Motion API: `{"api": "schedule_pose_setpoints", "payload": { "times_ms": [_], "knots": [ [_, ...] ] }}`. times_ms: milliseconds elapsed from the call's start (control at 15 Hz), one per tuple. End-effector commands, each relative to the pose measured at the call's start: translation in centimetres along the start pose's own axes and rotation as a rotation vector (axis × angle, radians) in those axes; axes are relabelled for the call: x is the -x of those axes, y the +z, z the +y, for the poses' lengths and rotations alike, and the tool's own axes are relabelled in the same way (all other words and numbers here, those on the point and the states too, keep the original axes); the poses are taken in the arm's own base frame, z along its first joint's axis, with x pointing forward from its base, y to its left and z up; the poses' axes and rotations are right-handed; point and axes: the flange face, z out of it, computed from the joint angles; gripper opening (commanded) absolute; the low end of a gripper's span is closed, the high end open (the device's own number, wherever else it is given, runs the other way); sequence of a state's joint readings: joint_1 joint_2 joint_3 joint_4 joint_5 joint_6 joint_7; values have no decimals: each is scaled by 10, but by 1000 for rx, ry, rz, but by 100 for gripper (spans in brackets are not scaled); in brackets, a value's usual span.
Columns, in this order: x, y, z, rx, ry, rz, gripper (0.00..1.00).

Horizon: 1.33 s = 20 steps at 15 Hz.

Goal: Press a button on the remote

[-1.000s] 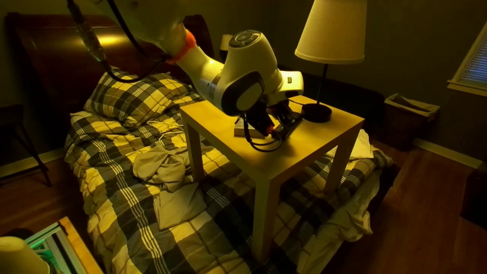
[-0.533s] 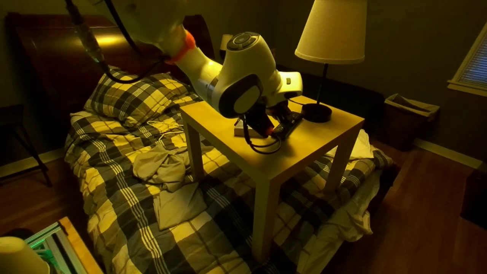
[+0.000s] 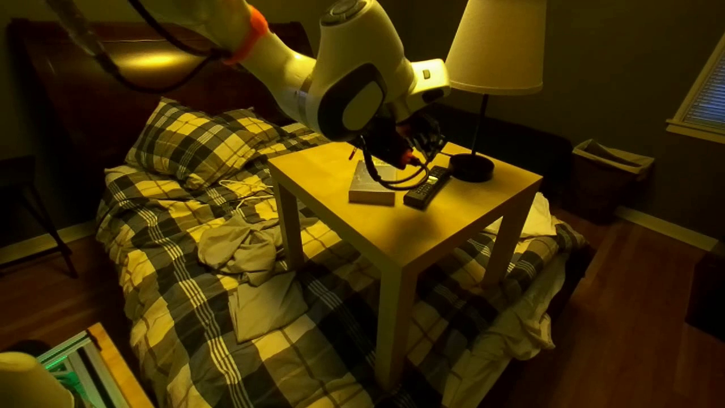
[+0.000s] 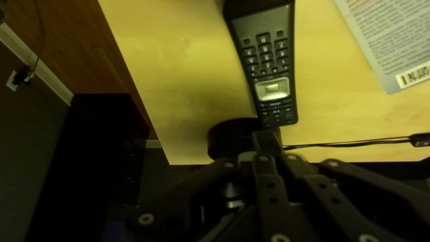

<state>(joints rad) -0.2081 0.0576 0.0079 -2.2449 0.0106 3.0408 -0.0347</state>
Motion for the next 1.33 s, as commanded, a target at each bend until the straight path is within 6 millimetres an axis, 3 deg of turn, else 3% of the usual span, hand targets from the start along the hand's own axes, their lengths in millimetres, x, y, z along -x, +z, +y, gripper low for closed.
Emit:
{"api": "schedule_pose_setpoints", "payload": {
  "times_ms": [0,200,400,667,867,933,1267],
  "knots": [
    [3,-52,-8,27,-60,-115,27],
    [18,-88,-18,95,-95,-282,49],
    [28,-130,-39,2,-150,-424,71],
    [32,-179,-65,-87,-125,-442,99],
    [34,-205,-72,-85,-110,-397,100],
    [21,-191,-72,-71,-131,-401,100],
    [26,-204,-71,-73,-130,-383,100]
  ]
}}
